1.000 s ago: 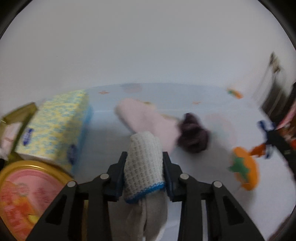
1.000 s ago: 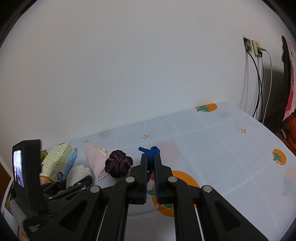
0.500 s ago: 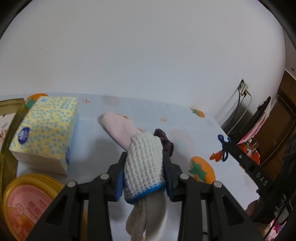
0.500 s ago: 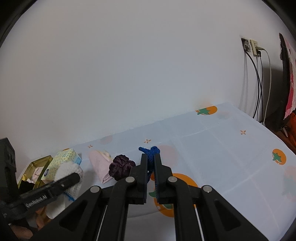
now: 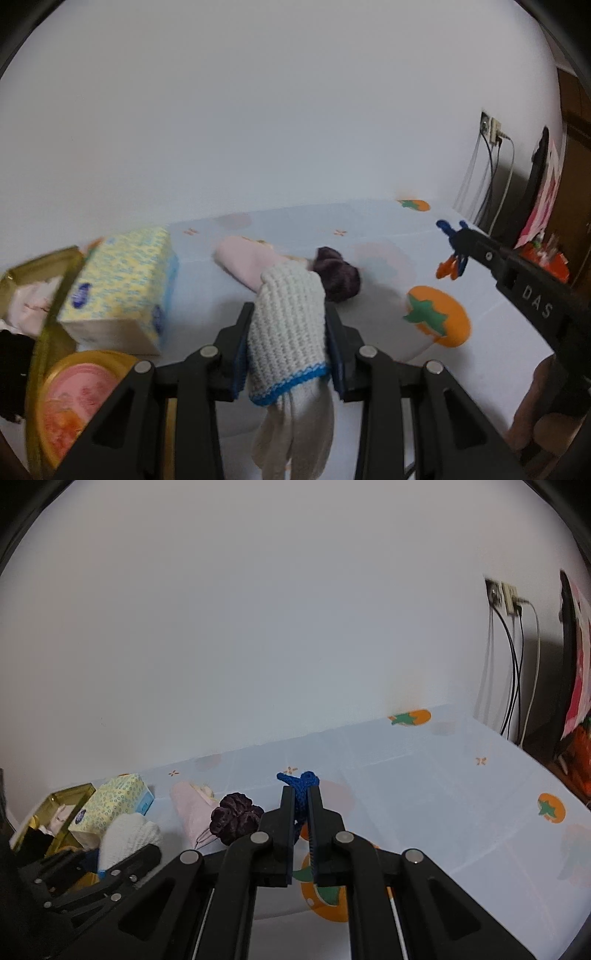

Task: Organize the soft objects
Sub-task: 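Lift the keychain and glove and carry both toward the gold tray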

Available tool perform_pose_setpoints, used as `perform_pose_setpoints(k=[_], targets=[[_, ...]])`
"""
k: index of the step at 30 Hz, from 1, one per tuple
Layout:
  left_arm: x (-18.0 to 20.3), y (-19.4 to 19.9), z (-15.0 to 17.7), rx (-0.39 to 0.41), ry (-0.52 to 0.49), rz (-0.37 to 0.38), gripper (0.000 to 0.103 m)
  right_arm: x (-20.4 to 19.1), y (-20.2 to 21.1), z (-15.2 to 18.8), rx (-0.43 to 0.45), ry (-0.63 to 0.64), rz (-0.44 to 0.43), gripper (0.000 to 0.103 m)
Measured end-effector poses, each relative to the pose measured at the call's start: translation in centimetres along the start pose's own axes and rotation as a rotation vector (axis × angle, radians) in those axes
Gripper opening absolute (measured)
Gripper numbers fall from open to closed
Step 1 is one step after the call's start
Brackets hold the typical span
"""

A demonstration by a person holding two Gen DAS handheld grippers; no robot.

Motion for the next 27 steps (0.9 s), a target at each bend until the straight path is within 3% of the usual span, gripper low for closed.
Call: perform_pose_setpoints(k=[16,27], targets=[[-4.0,5.3,2.0,0.066,-0.005,0.0,0.034,-5.1,5.1,2.8,0.038,0.001,0.039,0.007],[-7.6,9.4,3.3,0.107,-0.054,-0.01,0.034,-14.1,8.6,4.2,0.072,0.026,-0.079,0.008]])
Point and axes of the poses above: each gripper's, at about its wrist camera, not at the fingertips, and y roughly against the way its jaws point, x to its right, z to its underside, the point moved 10 cm from there along -y, roughly the way its jaws point, and after that the axes turned 1 degree about y, right-handed, at the moved point
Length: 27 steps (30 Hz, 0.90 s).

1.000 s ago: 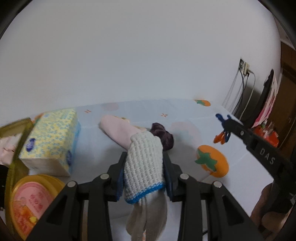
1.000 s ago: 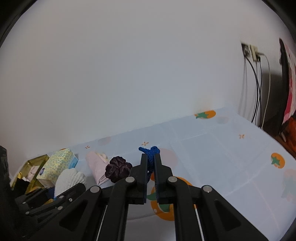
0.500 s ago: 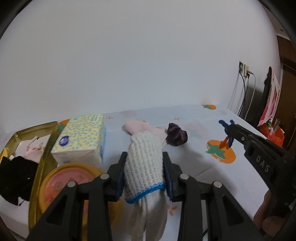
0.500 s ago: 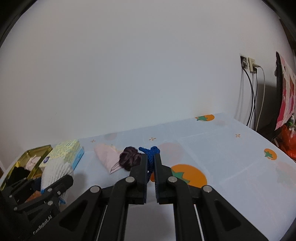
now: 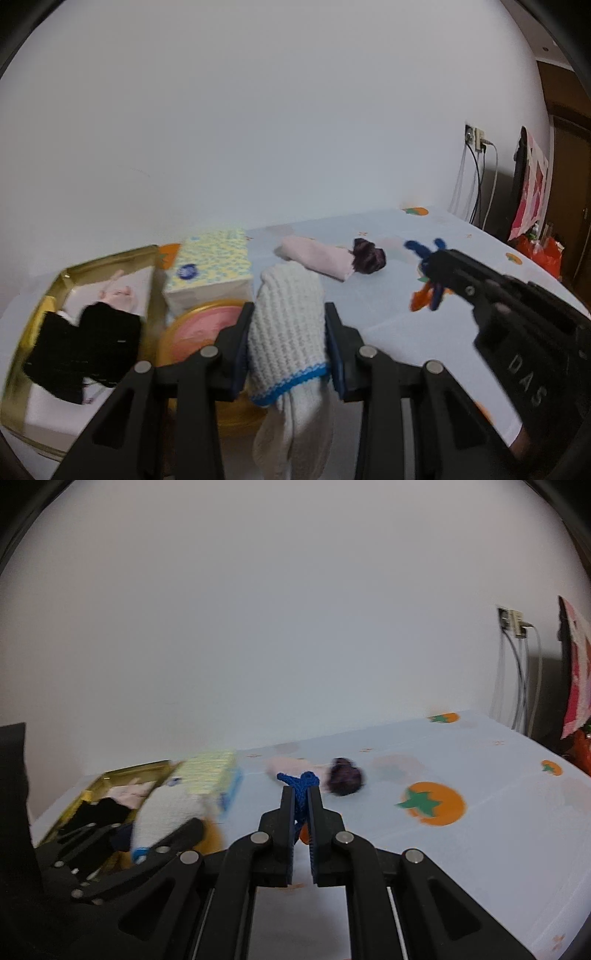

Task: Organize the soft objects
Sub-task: 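Lift the keychain and glove and carry both toward the gold tray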

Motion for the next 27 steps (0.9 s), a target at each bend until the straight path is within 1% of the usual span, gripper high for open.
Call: perform_pose_setpoints(k=[4,7,14,17,21,23,27], targets=[[-2.4,1.6,0.2,0.017,0.004,-0.007,0.034,-3.6,0.3,-0.1,0.006,0.02,-0.048,0.008],[-4.8,2.6,0.1,0.027,0.028,-0.019,0.034,-6.5,0.2,-0.2,0.007,0.049,-0.082,0.008],[-11.4,3.8,-1.3,0.054,0.086,-0.082,0.034,-11.9,-0.9,-1.1,0.006,0.071,-0.152,0.008],[-13.9,3.8,-1.8,0.063,0.102,-0.11,0.034,-13.7,-1.7,-1.8,0.01,0.076,-0.177,0.008],[-17.2,3.1,-2.8,0.067,0.116,-0.176,0.034,-16.1,-2.9,-2.6,0.017,0.088,-0.2,0.008],[-18.5,2.7,-3.3,0.064,0.127,-0.198,0.034,-17.1,-3.5,-3.0,0.019,0.091,-0.209,0.008],[-21.2,1.2,-3.7,0.025,0.171,-0.217,0.034,-18.8,-5.1,-4.0,0.017,0.101,-0.218,0.008]])
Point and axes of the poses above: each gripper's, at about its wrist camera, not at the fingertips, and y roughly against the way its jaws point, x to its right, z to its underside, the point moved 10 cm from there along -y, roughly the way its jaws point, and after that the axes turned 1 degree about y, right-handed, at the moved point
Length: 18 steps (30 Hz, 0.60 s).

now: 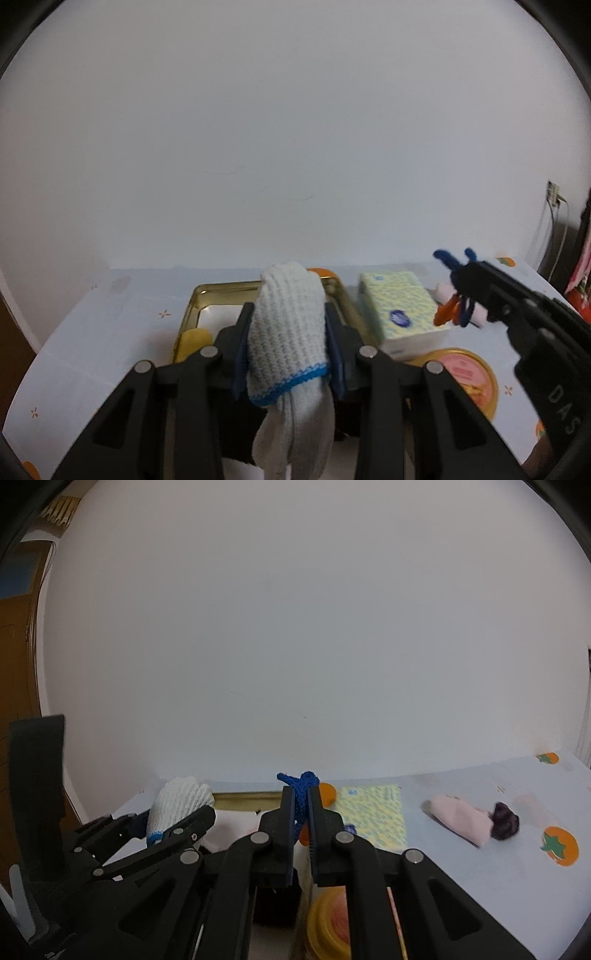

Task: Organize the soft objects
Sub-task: 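Lift the keychain and glove and carry both toward the gold tray, then lower the glove and keychain into the gold tray and open both tools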

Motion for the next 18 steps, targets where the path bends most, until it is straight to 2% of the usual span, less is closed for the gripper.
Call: perform_pose_setpoints(k=[9,18], targets=[[-2.2,-3.7,-1.2,-0.099,0.023,-0.062,0.034,-1.5,-4.9,-1.0,-0.086,-0.02,-0.009,0.008],[-3.7,-6.8,0.7,-0.213,0.014,-0.109,0.034,-0.4,-10.2,1.4,-0.288,-0.072,-0.023,0.008]])
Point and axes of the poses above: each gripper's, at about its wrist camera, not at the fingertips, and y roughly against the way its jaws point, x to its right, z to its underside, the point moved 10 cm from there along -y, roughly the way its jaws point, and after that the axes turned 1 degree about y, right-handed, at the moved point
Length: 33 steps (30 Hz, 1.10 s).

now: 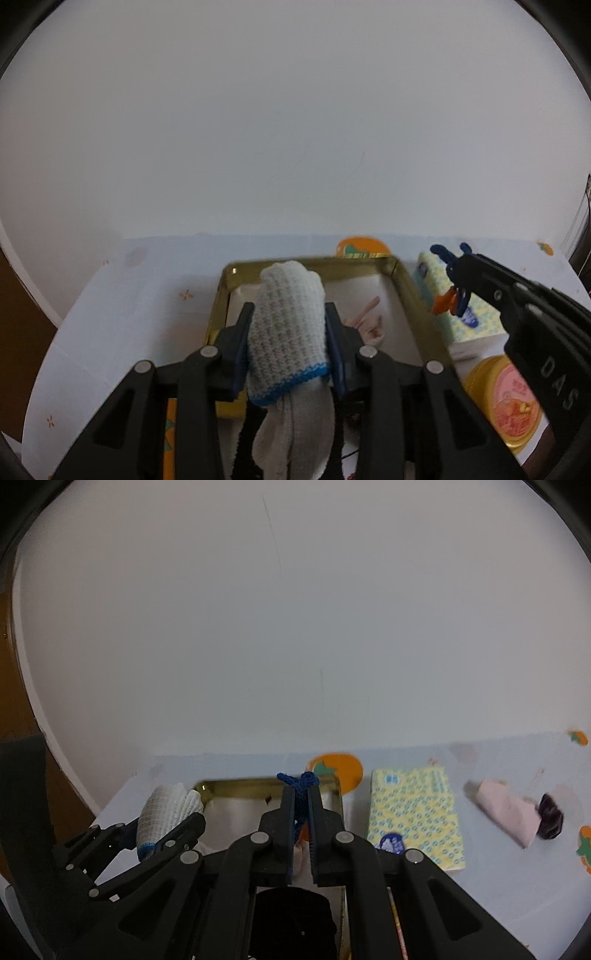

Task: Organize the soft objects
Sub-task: 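Lower the glove and keychain into the gold tray and open both tools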

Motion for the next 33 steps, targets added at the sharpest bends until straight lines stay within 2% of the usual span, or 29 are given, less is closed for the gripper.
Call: perform_pose_setpoints(k=[7,15,18,20,21,22,27,28,29,30,31,32,33], targets=[[-0.1,-2.1,1.4,-0.088,0.014,0.031,0.034,0.0,-3.5,1.9,-0.153,-0.077,-0.034,0.008],[-0.3,-2.2,1.8,-0.119,0.012,0.014,0.036,-1.8,-5.4,3.3,-0.247,-0.09,-0.084,0.008],[-0.2,-2.3,2.0,-0.126,0.014,0.006,0.043,-2.7,-5.8,3.5,-0.277,-0.071,-0.104,0.011],[-0.5,-2.3,1.9,-0.124,0.017,-0.012,0.056,-3.1,-5.8,3.7,-0.302,-0.078,-0.128,0.012],[-0.6,-2.1,1.8,-0.119,0.018,-0.018,0.071,-3.3,-5.7,3.6,-0.298,-0.078,-0.135,0.012],[-0.6,-2.0,1.7,-0.109,0.02,-0.022,0.082,-3.5,-5.3,3.4,-0.286,-0.071,-0.141,0.012],[-0.7,0.0,0.5,-0.004,0.0,-0.064,0.1,-3.8,-2.6,2.2,-0.184,-0.024,-0.151,0.018],[-0.8,0.6,0.2,0.027,-0.004,-0.077,0.103,-3.7,-2.0,1.9,-0.159,-0.029,-0.172,0.028],[-1.0,1.2,-0.2,0.058,-0.001,-0.09,0.103,-3.5,-1.4,1.7,-0.135,-0.043,-0.178,0.042],[-1.1,1.6,-0.4,0.08,0.003,-0.096,0.103,-3.1,-0.8,1.3,-0.1,-0.062,-0.182,0.05],[-1.1,2.2,-0.7,0.108,0.007,-0.089,0.103,-2.9,-0.2,1.0,-0.068,-0.074,-0.194,0.062],[-1.0,2.6,-0.8,0.124,0.008,-0.073,0.103,-2.6,0.5,0.8,-0.032,-0.084,-0.206,0.068],[-0.9,2.8,-0.8,0.139,0.01,-0.057,0.103,-2.4,1.0,0.6,-0.01,-0.088,-0.206,0.068]])
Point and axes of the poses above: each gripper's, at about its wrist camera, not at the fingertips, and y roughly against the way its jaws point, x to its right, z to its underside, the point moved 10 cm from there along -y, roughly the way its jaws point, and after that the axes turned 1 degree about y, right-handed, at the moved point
